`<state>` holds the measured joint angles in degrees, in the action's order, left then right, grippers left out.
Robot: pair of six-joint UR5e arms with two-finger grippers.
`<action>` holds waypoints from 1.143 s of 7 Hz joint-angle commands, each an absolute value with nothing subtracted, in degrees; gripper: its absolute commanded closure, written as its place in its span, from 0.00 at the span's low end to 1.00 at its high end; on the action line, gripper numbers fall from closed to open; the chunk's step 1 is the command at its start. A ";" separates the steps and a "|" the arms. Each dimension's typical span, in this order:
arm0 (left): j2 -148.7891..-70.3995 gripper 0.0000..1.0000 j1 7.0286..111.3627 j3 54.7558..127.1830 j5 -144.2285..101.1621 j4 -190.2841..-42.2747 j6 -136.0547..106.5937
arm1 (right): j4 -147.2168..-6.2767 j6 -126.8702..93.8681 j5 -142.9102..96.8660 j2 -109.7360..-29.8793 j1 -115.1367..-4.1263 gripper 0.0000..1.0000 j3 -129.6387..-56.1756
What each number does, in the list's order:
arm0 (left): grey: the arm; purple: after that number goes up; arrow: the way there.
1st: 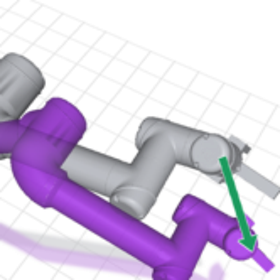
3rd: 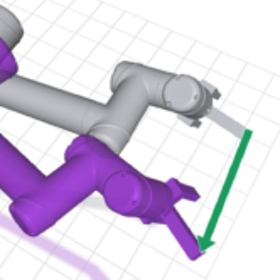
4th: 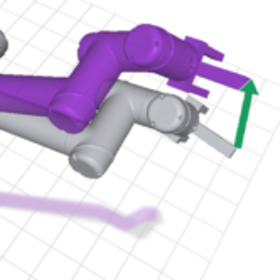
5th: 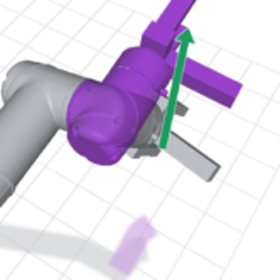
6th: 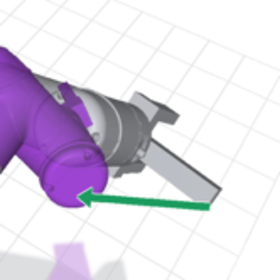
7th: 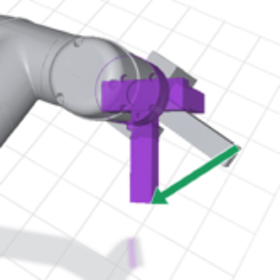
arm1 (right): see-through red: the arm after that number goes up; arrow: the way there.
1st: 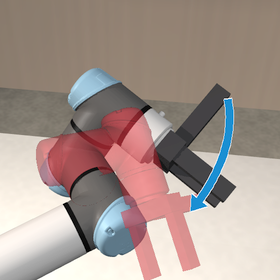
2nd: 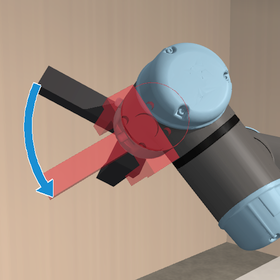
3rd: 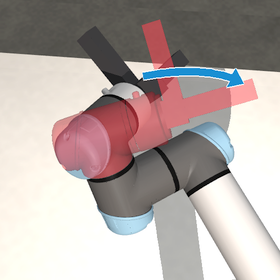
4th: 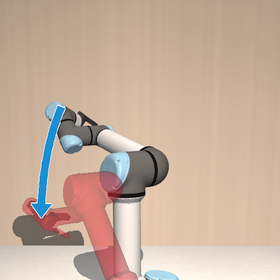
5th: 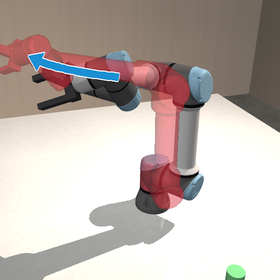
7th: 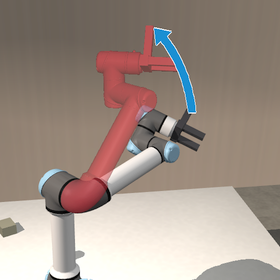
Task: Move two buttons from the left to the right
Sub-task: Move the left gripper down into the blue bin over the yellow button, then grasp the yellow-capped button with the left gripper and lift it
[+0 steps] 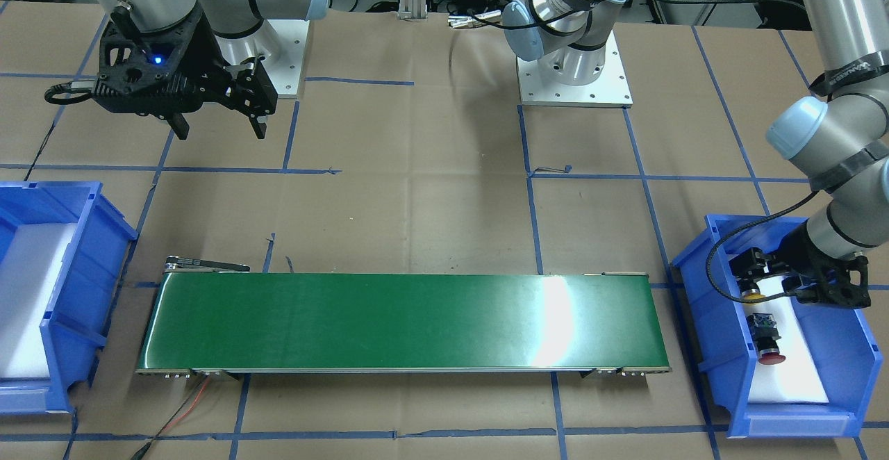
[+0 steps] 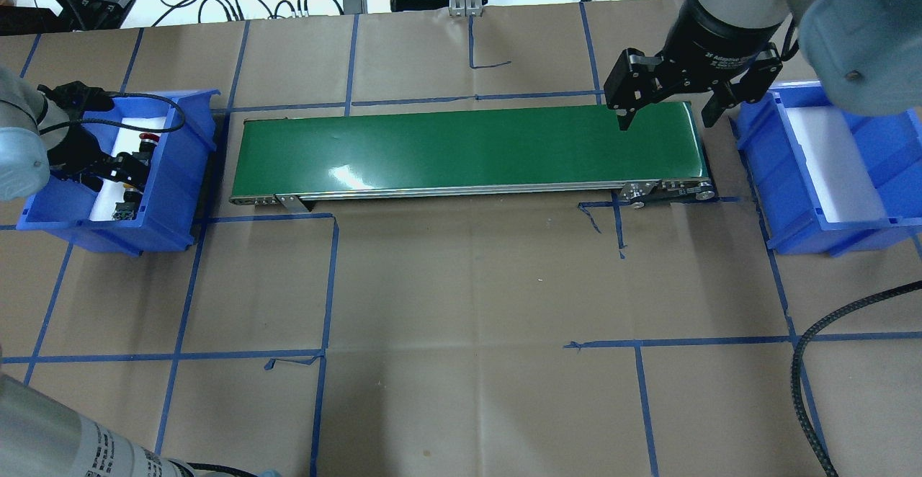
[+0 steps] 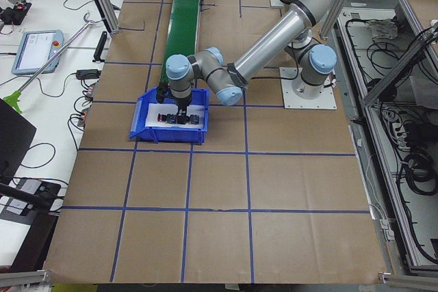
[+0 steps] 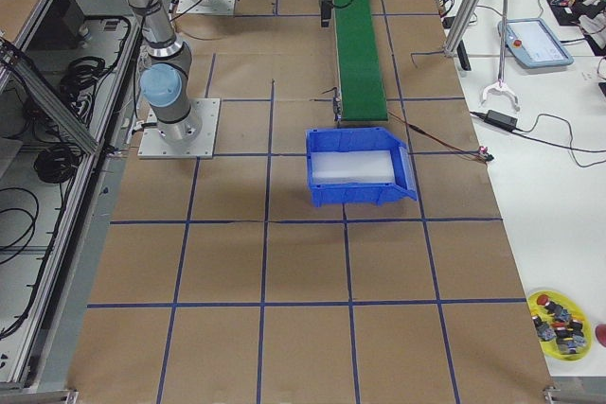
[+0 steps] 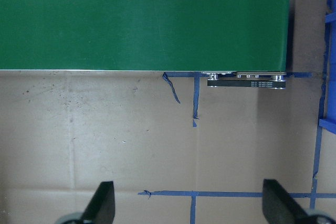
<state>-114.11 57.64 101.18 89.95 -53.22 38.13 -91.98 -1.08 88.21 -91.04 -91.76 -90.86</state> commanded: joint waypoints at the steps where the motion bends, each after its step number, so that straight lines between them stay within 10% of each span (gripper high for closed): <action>1: -114.08 0.01 57.22 106.59 90.35 -45.83 38.14 | -92.02 -1.05 88.24 -90.97 -91.76 0.00 -90.88; 3: -114.26 0.05 57.22 106.09 90.44 -45.00 38.06 | -91.93 -1.05 88.33 -90.97 -91.67 0.00 -90.88; 6: -114.26 0.67 57.04 105.73 90.53 -45.17 37.88 | -91.93 -1.05 88.16 -90.97 -91.67 0.00 -91.05; 8: -113.82 0.86 55.90 105.30 90.35 -45.52 37.44 | -91.93 -1.05 87.98 -90.88 -91.67 0.00 -90.97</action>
